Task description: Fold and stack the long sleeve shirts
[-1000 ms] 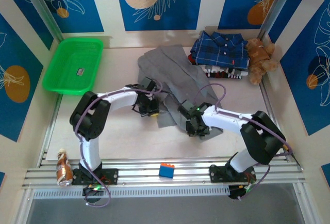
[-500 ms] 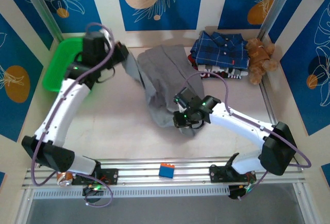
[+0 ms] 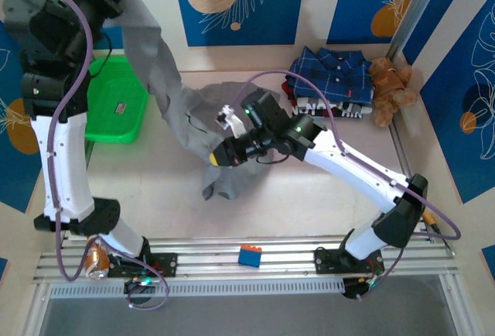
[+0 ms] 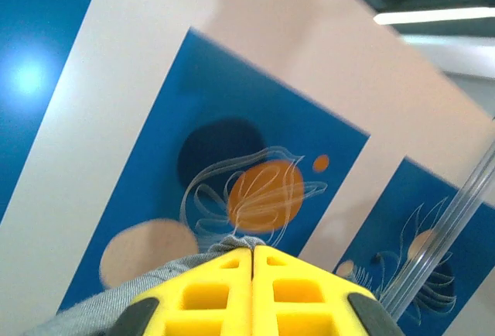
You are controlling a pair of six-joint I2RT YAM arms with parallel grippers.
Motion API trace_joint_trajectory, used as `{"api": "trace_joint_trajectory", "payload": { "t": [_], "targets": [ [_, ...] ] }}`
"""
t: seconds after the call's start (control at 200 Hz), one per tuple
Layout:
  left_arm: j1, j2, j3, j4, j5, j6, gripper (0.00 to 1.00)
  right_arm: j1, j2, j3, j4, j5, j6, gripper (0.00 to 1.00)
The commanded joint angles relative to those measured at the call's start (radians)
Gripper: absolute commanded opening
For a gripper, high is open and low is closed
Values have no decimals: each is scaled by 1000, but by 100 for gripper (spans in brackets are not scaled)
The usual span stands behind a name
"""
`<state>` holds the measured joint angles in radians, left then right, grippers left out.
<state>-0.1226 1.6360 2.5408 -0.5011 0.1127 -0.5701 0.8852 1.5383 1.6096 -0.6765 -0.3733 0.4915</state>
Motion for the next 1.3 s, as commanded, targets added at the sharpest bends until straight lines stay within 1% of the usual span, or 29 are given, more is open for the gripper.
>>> {"api": "trace_joint_trajectory", "payload": {
  "t": [0.0, 0.09, 0.165, 0.265, 0.305, 0.37, 0.46, 0.55, 0.615, 0.67, 0.73, 0.775, 0.83, 0.885, 0.93, 1.015, 1.05, 1.085, 1.111, 1.176, 1.181, 1.186, 1.206, 1.241, 1.296],
  "targets": [
    [44, 58, 134, 123, 36, -27, 0, 9, 35, 130, 3, -233, -1, 8],
    [100, 57, 136, 214, 18, -84, 0, 11, 59, 208, 38, -315, 40, 9],
    [129, 56, 135, 262, 5, -96, 0, 9, 88, 278, 93, -346, 60, 8],
    [190, 50, 134, 291, -2, -102, 0, 9, 204, 476, -1, -366, 13, 9],
    [232, 44, 133, 292, 2, -123, 0, 15, 253, 545, -27, -382, 4, 9],
    [322, 40, 133, 296, 31, -167, 0, 29, 338, 652, -31, -414, 10, 8],
    [445, 41, 133, 302, 65, -227, 0, 52, 485, 870, -36, -460, 34, 8],
    [564, 49, 134, 339, 101, -310, 0, 68, 664, 1141, -24, -508, 113, 8],
    [633, 58, 134, 372, 116, -361, 0, 76, 780, 1315, 74, -540, 225, 8],
    [692, 70, 134, 411, 128, -410, 0, 79, 813, 1344, 205, -547, 324, 7],
    [739, 78, 134, 450, 127, -451, 0, 84, 807, 1301, 353, -537, 401, 7],
    [759, 88, 134, 476, 118, -479, 0, 88, 791, 1262, 394, -523, 405, 7],
    [762, 108, 147, 506, 114, -504, 0, 85, 770, 1231, 367, -514, 379, 7],
    [744, 139, 174, 516, 127, -529, 0, 72, 748, 1218, 239, -484, 321, 7],
    [698, 155, 180, 519, 137, -511, 0, 57, 726, 1206, 114, -448, 263, 6],
    [530, 177, 179, 482, 142, -369, 0, 36, 659, 1139, -89, -345, 167, 6],
    [444, 188, 179, 465, 142, -309, 0, 27, 607, 1056, -142, -285, 145, 5],
    [368, 205, 180, 454, 140, -261, 0, 15, 559, 967, -149, -259, 144, 3],
    [312, 221, 179, 447, 139, -231, 0, 1, 498, 872, -128, -245, 161, 2],
    [170, 269, 179, 420, 129, -150, 0, -28, 342, 580, -30, -189, 214, 1],
    [160, 273, 179, 419, 128, -144, 0, -28, 342, 580, -30, -189, 214, 1],
    [149, 277, 179, 417, 127, -137, 0, -32, 317, 537, -14, -178, 223, 1],
    [109, 295, 180, 409, 128, -107, 0, -44, 267, 452, 19, -159, 242, 1],
    [31, 329, 180, 390, 120, -61, 0, -78, 183, 323, 70, -129, 288, 1],
    [-81, 392, 180, 382, 117, -19, 0, -141, 62, 114, 99, -86, 358, 1]
  ]
}}
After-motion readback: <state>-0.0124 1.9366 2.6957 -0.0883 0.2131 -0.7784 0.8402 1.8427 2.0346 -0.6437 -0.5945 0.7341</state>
